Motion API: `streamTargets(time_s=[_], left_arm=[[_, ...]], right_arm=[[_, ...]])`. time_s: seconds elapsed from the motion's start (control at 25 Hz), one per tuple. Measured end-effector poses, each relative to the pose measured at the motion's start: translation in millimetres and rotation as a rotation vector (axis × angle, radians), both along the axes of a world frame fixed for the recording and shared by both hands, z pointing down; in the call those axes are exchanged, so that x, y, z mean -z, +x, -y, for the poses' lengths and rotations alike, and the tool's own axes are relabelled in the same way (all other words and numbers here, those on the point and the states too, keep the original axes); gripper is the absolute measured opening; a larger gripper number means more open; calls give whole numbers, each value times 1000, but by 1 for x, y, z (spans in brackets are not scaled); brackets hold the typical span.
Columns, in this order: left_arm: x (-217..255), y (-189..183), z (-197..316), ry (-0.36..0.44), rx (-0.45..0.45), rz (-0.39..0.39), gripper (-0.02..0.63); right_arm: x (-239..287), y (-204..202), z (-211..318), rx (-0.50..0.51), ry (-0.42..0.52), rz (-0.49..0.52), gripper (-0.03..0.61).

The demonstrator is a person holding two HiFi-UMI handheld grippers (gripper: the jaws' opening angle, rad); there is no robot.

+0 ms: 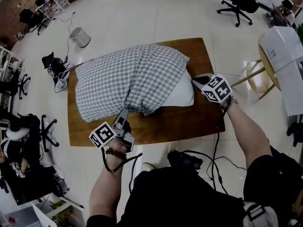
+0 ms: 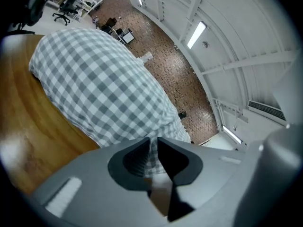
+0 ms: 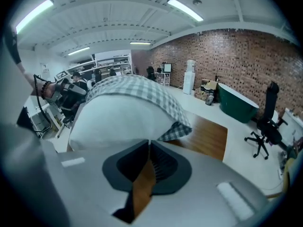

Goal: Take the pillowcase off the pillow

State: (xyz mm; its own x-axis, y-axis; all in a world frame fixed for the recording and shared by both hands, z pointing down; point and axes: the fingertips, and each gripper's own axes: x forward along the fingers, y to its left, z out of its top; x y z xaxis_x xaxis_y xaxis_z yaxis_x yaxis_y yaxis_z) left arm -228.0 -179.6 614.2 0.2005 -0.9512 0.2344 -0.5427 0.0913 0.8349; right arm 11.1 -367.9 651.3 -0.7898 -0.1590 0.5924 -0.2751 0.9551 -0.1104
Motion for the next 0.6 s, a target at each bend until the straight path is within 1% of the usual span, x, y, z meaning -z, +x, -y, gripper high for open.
streamTargets(time_s=[0.08,0.12,0.28,0.48,0.6], left_arm=[[6,10,-4,-5,-42,9,102],[11,14,-6,-3,-59,18,110],[40,29,-7,25,-116,75,111],[71,44,0,61,-167,143,115],[88,56,15,71,-203,188,120]], right_arm=[[7,4,-1,3,16,7,19],[10,8,0,4,15,13,36],[26,20,4,-8,-5,36,89],[30,28,-1,-7,-17,41,101],[30,28,0,2,-27,45,109]])
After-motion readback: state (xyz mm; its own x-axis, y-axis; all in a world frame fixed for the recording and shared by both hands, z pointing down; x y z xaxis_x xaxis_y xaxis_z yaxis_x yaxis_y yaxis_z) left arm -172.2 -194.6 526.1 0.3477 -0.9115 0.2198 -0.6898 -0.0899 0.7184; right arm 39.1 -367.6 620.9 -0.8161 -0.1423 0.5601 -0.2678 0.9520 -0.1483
